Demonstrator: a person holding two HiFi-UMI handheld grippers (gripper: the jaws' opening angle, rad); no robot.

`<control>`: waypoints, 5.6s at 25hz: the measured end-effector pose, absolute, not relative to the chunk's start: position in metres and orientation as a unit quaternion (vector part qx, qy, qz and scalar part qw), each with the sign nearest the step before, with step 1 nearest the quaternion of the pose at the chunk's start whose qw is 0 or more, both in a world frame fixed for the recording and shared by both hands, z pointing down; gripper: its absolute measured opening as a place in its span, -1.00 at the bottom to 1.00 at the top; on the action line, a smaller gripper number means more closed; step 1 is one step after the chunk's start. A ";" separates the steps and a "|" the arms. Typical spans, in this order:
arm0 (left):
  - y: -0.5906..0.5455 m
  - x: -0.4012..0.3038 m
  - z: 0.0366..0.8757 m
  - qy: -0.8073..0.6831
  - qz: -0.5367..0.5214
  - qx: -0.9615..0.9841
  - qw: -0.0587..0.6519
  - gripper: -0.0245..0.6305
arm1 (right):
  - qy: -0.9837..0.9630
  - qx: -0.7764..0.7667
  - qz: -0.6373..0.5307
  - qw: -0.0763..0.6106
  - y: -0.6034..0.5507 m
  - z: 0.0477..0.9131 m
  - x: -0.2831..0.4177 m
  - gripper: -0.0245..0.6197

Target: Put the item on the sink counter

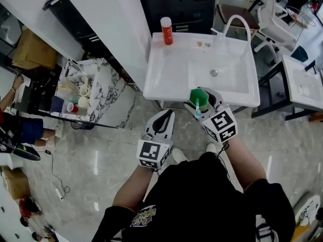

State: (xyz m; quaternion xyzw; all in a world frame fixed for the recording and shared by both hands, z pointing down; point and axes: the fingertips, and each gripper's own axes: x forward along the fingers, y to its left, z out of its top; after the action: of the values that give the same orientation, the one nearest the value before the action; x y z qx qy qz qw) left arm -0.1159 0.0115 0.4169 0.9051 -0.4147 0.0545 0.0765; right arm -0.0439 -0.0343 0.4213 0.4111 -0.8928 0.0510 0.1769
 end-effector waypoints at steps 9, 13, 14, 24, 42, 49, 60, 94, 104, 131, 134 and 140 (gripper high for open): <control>0.010 -0.123 0.412 -0.417 0.046 0.905 0.073 -0.86 | -0.894 0.410 0.040 0.177 -0.045 0.413 -0.053 0.18; 0.003 -0.126 0.410 -0.425 0.045 0.901 0.071 -0.86 | -0.897 0.406 0.038 0.173 -0.055 0.411 -0.054 0.18; 0.001 -0.126 0.409 -0.428 0.045 0.900 0.070 -0.86 | -0.897 0.404 0.038 0.172 -0.059 0.411 -0.054 0.18; -0.037 -0.106 0.411 -0.442 0.050 0.893 0.069 -0.86 | -0.905 0.387 0.044 0.173 -0.109 0.420 -0.037 0.18; -0.141 -0.046 0.430 -0.440 0.060 0.893 0.071 -0.86 | -0.908 0.372 0.059 0.183 -0.244 0.457 0.013 0.18; -0.170 -0.031 0.435 -0.440 0.061 0.892 0.087 -0.86 | -0.909 0.363 0.064 0.192 -0.291 0.479 0.020 0.18; -0.194 -0.034 0.450 -0.472 0.056 0.872 0.117 -0.86 | -0.909 0.356 0.073 0.207 -0.352 0.518 0.019 0.18; -0.217 -0.070 0.485 -0.543 0.089 0.815 0.181 -0.86 | -0.890 0.393 0.045 0.228 -0.471 0.616 0.017 0.18; -0.218 -0.065 0.487 -0.535 0.087 0.821 0.178 -0.86 | -0.892 0.396 0.048 0.214 -0.472 0.617 0.017 0.23; -0.163 -0.053 0.459 -0.487 0.068 0.860 0.136 -0.86 | -0.880 0.445 0.071 0.147 -0.345 0.536 0.047 0.15; -0.148 -0.060 0.455 -0.485 0.066 0.863 0.127 -0.86 | -0.883 0.445 0.060 0.139 -0.321 0.516 0.041 -0.18; -0.120 -0.070 0.439 -0.469 0.056 0.875 0.107 -0.86 | -0.889 0.435 0.045 0.134 -0.267 0.482 0.027 -0.76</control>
State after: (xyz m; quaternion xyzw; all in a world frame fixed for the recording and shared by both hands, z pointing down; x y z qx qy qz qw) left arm -0.0700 -0.1202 0.4386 0.8750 -0.4687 0.0564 0.1072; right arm 0.0270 -0.2674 0.4823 0.4350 -0.8893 0.0448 0.1340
